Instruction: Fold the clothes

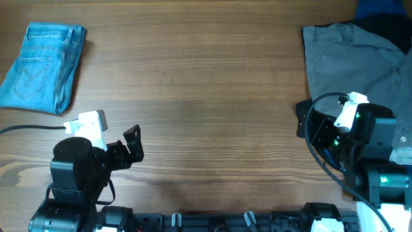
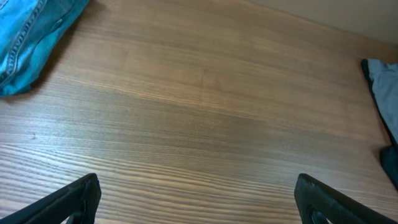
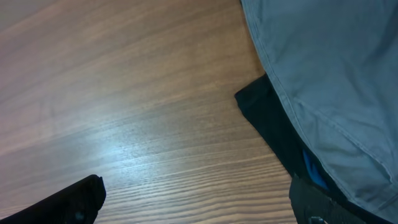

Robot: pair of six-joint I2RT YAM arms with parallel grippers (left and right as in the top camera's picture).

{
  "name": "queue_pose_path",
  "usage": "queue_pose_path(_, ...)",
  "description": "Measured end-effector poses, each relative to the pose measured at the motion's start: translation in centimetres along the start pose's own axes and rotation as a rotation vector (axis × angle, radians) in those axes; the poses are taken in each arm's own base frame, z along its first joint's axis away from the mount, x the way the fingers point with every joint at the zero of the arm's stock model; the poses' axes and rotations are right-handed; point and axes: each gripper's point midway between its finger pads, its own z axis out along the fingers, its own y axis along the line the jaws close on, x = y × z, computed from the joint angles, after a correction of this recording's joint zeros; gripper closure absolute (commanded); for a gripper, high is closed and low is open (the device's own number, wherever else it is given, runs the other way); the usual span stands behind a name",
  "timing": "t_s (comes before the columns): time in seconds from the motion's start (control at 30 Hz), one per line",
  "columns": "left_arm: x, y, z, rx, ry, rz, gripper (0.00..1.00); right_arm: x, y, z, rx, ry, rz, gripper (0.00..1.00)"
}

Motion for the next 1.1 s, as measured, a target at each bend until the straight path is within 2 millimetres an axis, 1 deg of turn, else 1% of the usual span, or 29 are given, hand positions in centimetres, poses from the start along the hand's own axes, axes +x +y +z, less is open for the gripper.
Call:
queue_pose_path(0.13,0.0,0.0,0.0,0.0,0.001,0.0,0.0,0.5,-0.4,1.5,0.018,0.063,0.01,0.0)
queue_pose_path(0.33,0.0,0.0,0.0,-0.001,0.002,0.0,0.0,1.8,-1.1,4.1,0.053,0.181,0.027,0.0)
queue_pose_path(0.4,0.1,0.0,0.0,-0.001,0.003,0.0,0.0,2.1,-1.2,4.0,0.054,0.183,0.027,0.0)
queue_pose_path(0.47,0.1,0.0,0.0,-0.001,0.003,0.0,0.0,1.7,-0.9,3.3,0.043,0.147,0.02,0.0)
queue_pose_path(0.6,0.1,0.0,0.0,-0.001,0.003,0.0,0.0,0.1,-0.2,-0.2,0.005,-0.021,-0.026,0.0)
queue_pose_path(0.63,0.1,0.0,0.0,-0.001,0.003,0.0,0.0,-0.6,0.2,-1.3,-0.01,-0.085,-0.048,0.0)
queue_pose_path(0.7,0.1,0.0,0.0,-0.001,0.003,0.0,0.0,-2.5,1.2,-3.8,-0.059,-0.272,-0.129,0.0)
queue_pose_path(0.73,0.1,0.0,0.0,-0.001,0.003,0.0,0.0,-3.1,1.7,-4.3,-0.084,-0.353,-0.168,0.0)
queue_pose_path(0.8,0.1,0.0,0.0,-0.001,0.004,0.0,0.0,-3.2,2.3,-4.4,-0.123,-0.445,-0.227,0.0)
queue_pose_path(0.83,0.1,0.0,0.0,-0.002,0.005,0.0,0.0,-2.9,2.7,-4.0,-0.155,-0.508,-0.263,0.0)
queue_pose_path(0.97,0.1,0.0,0.0,-0.002,0.005,0.0,0.0,-1.1,3.5,-2.2,-0.25,-0.666,-0.329,0.0)
queue_pose_path(1.03,0.1,0.0,0.0,-0.002,0.005,0.0,0.0,-0.5,3.7,-2.1,-0.285,-0.74,-0.346,0.0)
queue_pose_path(1.1,0.1,0.0,0.0,-0.001,0.004,0.0,0.0,-0.3,3.8,-2.2,-0.3,-0.802,-0.353,0.0)
